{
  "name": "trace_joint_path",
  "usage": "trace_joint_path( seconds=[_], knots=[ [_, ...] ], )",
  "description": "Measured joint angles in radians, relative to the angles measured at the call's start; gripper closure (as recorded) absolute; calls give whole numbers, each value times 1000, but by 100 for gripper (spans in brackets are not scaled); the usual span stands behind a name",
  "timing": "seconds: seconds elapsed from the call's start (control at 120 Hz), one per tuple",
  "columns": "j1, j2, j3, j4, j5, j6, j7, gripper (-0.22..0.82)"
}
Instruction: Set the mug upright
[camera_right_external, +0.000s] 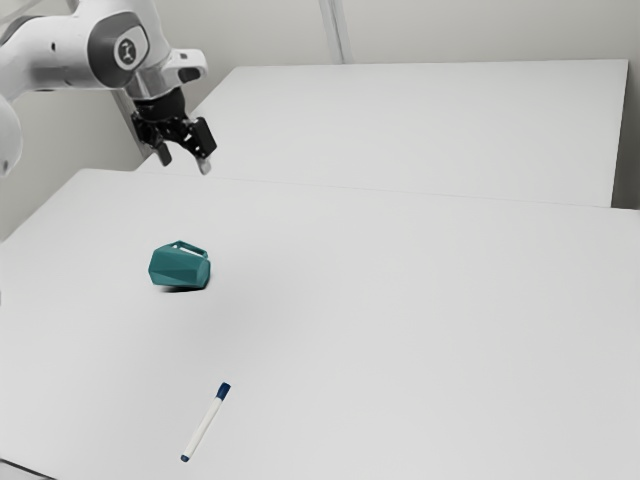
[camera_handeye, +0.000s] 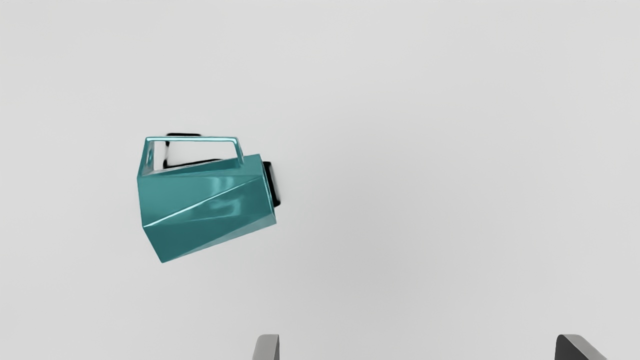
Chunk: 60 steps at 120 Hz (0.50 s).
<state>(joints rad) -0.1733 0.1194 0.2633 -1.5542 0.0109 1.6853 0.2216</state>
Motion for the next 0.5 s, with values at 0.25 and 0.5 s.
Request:
trace_joint_path(
  seconds=[0.25, 0.5],
  knots=[
    [-3, -64, 66, -101, -54, 53, -4, 0],
    [3, -285, 179, -494, -179, 283, 3, 0]
  ],
)
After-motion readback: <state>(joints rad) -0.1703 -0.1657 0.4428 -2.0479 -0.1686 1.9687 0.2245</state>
